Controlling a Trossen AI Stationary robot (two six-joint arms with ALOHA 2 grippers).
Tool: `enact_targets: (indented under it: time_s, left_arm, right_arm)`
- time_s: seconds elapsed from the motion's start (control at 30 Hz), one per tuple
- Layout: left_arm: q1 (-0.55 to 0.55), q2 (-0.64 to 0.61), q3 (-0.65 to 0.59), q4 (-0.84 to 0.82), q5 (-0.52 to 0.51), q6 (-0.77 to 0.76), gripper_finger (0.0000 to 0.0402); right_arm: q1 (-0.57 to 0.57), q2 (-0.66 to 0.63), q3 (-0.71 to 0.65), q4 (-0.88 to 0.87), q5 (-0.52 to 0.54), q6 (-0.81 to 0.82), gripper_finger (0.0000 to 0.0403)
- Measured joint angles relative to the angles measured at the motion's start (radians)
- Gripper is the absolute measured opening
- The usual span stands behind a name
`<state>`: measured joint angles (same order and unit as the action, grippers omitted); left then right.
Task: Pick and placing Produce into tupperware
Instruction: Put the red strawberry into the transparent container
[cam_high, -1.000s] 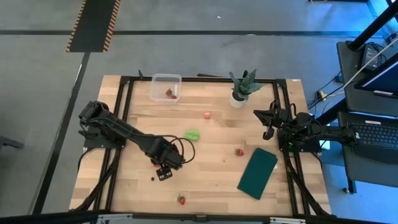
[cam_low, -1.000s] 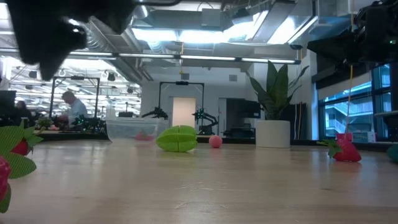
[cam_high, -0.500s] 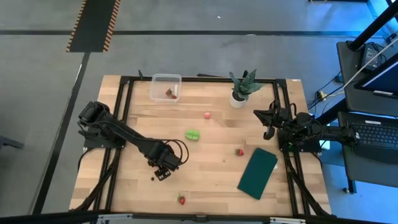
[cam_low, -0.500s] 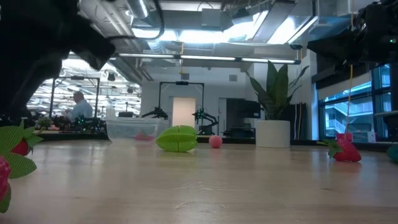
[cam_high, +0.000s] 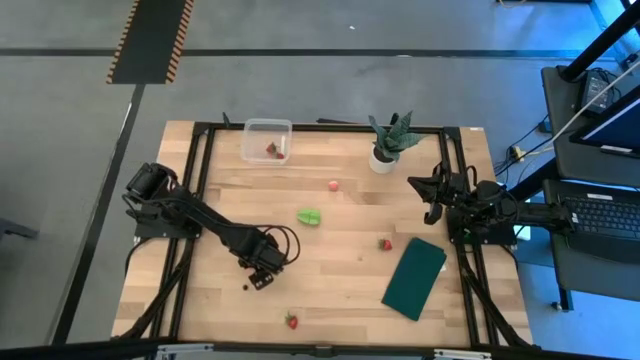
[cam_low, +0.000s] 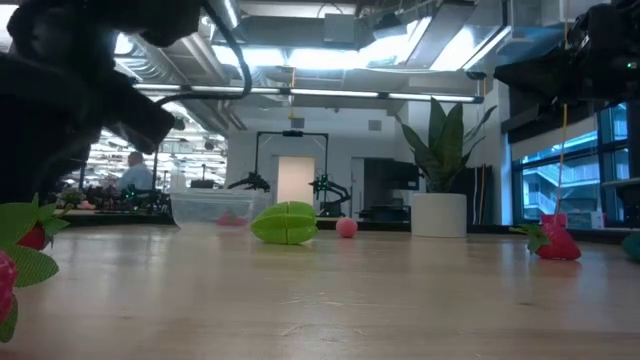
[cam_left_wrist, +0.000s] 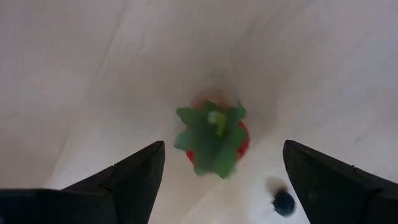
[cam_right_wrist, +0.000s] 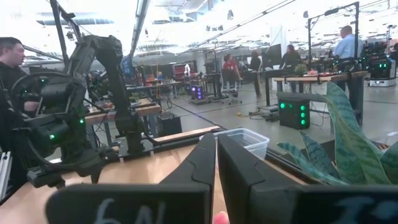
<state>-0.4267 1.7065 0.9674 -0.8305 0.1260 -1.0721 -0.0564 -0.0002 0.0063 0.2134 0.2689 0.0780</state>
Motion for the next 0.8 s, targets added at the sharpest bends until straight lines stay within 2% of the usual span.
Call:
enact_targets:
  time_s: [0.5,0.8]
  left_arm:
    - [0.001,0.0,-0.028,0.089,-0.014,0.0,0.0315]
    - [0.001,0.0,-0.028,0.08,-0.031,0.0,0.0279]
  right_arm:
    - [0.0,0.0,0.0,0.0,0.0,-0.003,0.0022]
    - [0.0,0.0,0.0,0.0,0.0,-0.005,0.0022]
